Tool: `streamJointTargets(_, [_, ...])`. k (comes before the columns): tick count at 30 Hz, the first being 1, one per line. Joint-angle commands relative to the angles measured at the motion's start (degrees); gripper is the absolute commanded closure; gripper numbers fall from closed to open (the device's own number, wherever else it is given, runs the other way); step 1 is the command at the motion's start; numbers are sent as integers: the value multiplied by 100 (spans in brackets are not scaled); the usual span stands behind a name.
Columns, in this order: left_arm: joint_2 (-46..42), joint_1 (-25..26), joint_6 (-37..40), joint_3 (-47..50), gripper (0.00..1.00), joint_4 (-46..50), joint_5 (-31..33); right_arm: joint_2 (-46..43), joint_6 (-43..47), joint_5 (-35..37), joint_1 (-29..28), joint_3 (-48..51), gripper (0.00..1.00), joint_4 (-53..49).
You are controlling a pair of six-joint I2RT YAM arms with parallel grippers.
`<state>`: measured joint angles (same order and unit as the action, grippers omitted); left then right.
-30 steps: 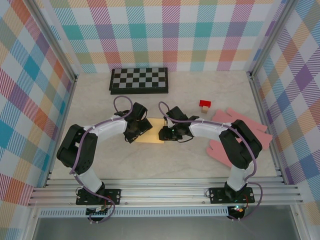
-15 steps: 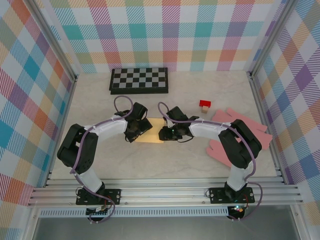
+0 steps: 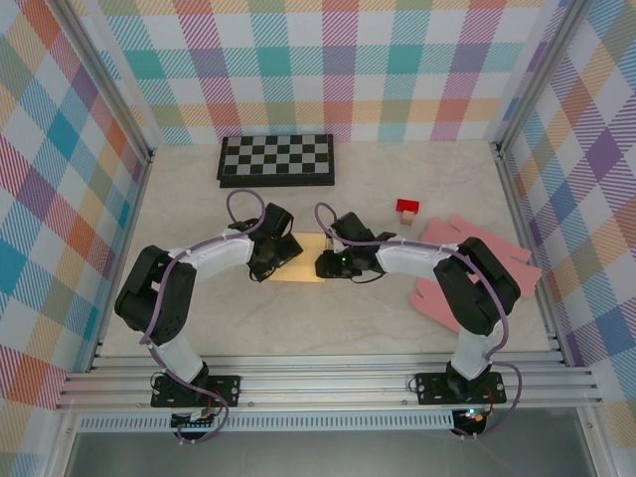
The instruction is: Fold the paper box
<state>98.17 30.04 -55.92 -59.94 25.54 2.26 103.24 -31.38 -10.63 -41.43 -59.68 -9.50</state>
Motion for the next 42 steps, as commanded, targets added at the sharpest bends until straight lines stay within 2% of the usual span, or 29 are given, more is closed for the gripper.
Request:
streamJointTargets(1, [464,46,30,180,11,419,117,296,-236,367,-45,290,68,-425])
streamJointTargets(16, [449,-7,54,211,11,452,165,176,-374,55,-45,522,67,-651])
streamJointTargets(24, [456,-25,73,132,12,502,179,201,-369,151,-49,432,65,-828])
streamJointTargets(26, [466,-25,81,123,12,512,184,179,-370,208,-49,431,67,-827])
streamJointTargets(28, [475,-23,81,118,12,513,179,171,-378,266,-52,405,74,-830])
streamJointTargets(35, [526,-33,108,78,11,527,177,297,-513,440,-41,273,77,-895])
streamJointTargets(37, [528,-29,121,70,12,536,172,308,-579,617,-32,243,75,-1038])
streamJointTargets(39, [536,-40,132,79,12,539,185,330,-640,818,-19,220,68,-1239])
streamJointTargets(42, [525,-50,147,114,12,540,188,275,-794,873,93,374,68,-1204])
